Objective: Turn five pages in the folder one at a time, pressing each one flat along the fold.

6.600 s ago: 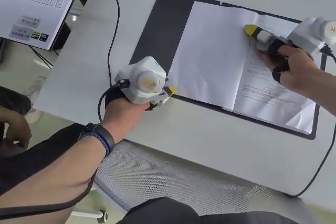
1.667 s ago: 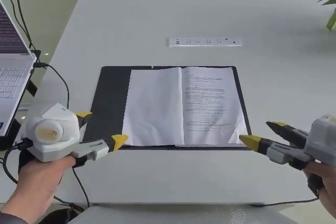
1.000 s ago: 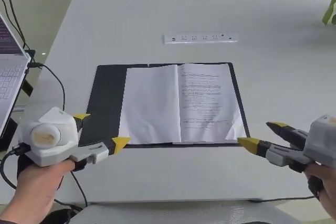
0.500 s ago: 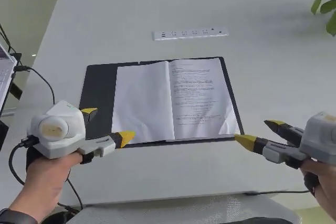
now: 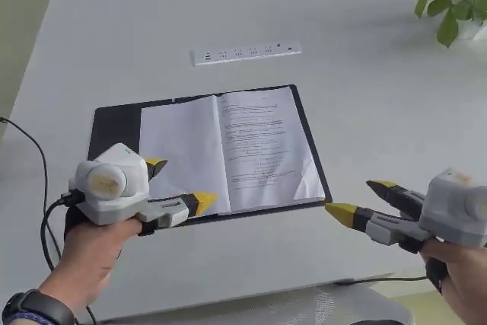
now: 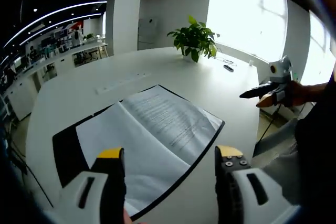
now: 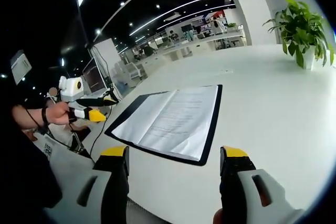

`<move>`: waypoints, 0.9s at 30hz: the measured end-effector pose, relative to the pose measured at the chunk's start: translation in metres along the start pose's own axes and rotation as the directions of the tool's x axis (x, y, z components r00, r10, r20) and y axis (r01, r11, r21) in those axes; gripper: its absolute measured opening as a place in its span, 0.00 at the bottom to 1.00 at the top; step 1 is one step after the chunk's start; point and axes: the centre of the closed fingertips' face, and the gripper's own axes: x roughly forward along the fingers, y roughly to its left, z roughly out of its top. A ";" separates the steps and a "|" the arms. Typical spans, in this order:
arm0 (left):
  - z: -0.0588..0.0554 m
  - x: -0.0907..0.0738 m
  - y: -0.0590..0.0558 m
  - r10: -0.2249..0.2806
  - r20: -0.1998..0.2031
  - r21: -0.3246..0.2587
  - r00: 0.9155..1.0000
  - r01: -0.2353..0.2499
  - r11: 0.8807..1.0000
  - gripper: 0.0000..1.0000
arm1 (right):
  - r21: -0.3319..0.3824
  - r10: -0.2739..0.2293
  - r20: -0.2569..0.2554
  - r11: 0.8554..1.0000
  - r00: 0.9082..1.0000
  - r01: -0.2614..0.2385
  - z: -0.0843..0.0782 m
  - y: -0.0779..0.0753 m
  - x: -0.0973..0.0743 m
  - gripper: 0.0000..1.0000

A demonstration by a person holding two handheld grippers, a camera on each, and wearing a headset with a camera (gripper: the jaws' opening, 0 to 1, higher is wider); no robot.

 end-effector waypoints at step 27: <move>0.030 0.113 -0.063 -0.145 -0.036 0.061 0.989 0.147 0.987 0.66 | 0.028 0.009 -0.007 1.000 1.000 -0.009 -0.011 -0.013 -0.008 0.69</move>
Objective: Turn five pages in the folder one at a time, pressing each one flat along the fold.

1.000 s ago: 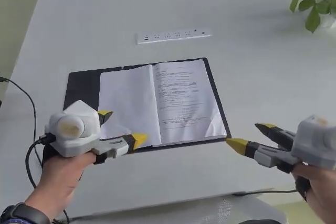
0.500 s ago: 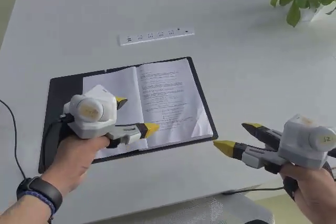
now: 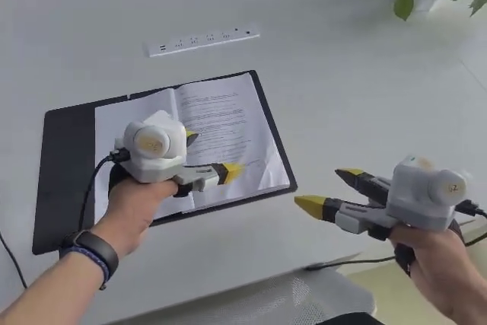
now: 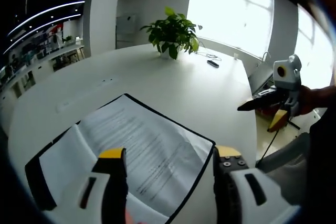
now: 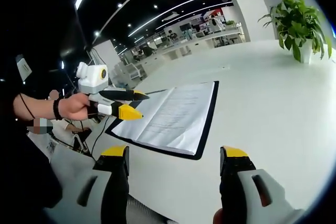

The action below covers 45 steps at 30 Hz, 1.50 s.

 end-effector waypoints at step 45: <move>-0.044 0.100 -0.030 0.019 -0.160 0.143 0.987 0.004 0.990 0.64 | 0.105 0.015 0.027 0.994 1.000 -0.018 -0.002 -0.009 0.004 0.65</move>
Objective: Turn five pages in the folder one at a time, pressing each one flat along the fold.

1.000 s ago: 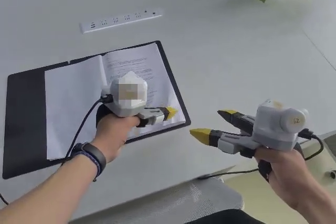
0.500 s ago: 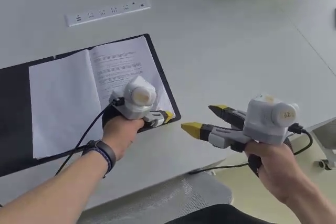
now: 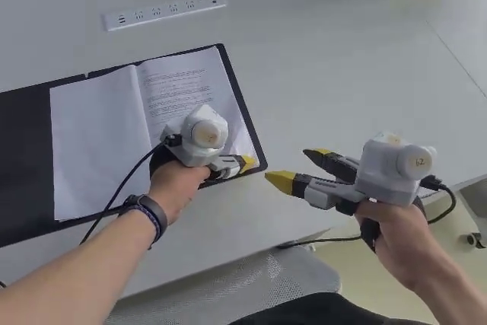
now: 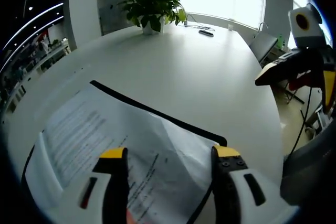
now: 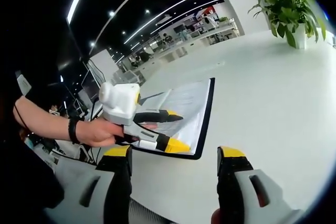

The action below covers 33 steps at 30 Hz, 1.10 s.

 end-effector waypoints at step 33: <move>0.000 -0.010 0.008 0.010 0.049 -0.033 0.999 -0.009 0.999 0.35 | 0.011 0.069 -0.017 0.998 0.997 -0.069 0.012 0.003 0.033 0.58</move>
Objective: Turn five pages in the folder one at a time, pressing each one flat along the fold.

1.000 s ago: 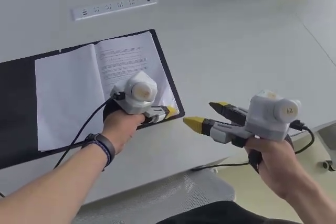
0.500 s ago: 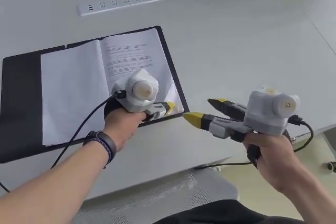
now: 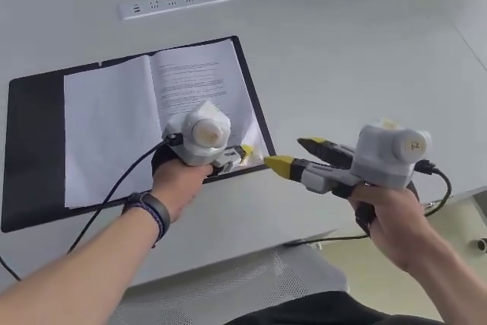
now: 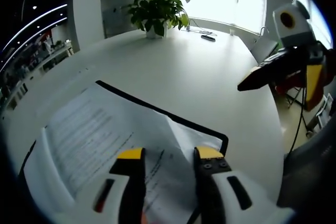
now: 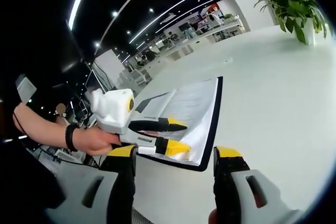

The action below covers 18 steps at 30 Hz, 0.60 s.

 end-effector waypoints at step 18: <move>-0.003 -0.001 0.003 -0.006 0.005 -0.022 1.000 0.006 1.000 0.27 | 0.028 0.116 -0.028 0.993 0.993 -0.115 0.030 -0.005 0.068 0.52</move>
